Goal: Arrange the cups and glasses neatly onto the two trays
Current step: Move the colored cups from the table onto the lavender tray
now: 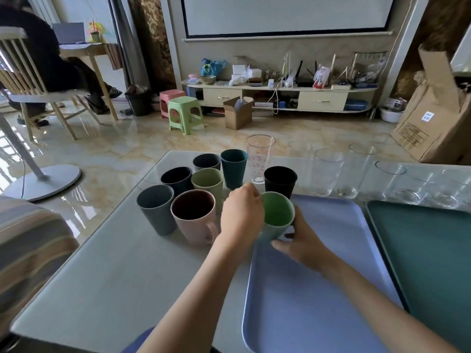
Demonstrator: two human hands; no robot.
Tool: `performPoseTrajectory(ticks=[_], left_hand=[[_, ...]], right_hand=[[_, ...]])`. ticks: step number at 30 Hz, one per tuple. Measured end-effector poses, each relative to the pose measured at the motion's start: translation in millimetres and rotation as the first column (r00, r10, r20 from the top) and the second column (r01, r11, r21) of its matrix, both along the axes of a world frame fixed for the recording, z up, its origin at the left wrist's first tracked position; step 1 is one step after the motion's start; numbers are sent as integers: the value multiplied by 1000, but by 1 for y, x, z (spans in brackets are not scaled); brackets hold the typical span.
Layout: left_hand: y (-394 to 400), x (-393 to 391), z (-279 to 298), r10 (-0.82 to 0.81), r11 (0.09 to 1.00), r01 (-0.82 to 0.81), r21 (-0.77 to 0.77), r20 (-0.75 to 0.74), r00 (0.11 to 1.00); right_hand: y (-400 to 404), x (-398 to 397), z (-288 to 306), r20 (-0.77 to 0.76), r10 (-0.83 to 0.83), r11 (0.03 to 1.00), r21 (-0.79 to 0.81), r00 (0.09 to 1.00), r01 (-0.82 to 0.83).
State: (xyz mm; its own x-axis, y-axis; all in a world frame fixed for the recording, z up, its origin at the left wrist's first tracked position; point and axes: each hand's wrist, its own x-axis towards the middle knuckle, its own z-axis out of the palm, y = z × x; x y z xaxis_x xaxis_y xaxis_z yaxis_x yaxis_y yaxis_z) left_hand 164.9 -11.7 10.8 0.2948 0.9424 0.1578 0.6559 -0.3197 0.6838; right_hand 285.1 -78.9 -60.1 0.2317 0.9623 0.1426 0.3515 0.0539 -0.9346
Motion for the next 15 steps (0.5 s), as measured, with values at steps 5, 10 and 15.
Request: performPoseTrajectory(ticks=[5, 10, 15], left_hand=[[12, -1, -17, -13, 988, 36, -153, 147, 989], [21, -1, -33, -64, 978, 77, -193, 74, 995], [25, -5, -56, -247, 951, 146, -273, -384, 890]], right_hand=[[6, 3, -7, -101, -55, 998, -48, 993, 50], [17, 19, -10, -13, -260, 965, -36, 965, 260], [30, 26, -13, 62, -253, 965, -62, 966, 256]])
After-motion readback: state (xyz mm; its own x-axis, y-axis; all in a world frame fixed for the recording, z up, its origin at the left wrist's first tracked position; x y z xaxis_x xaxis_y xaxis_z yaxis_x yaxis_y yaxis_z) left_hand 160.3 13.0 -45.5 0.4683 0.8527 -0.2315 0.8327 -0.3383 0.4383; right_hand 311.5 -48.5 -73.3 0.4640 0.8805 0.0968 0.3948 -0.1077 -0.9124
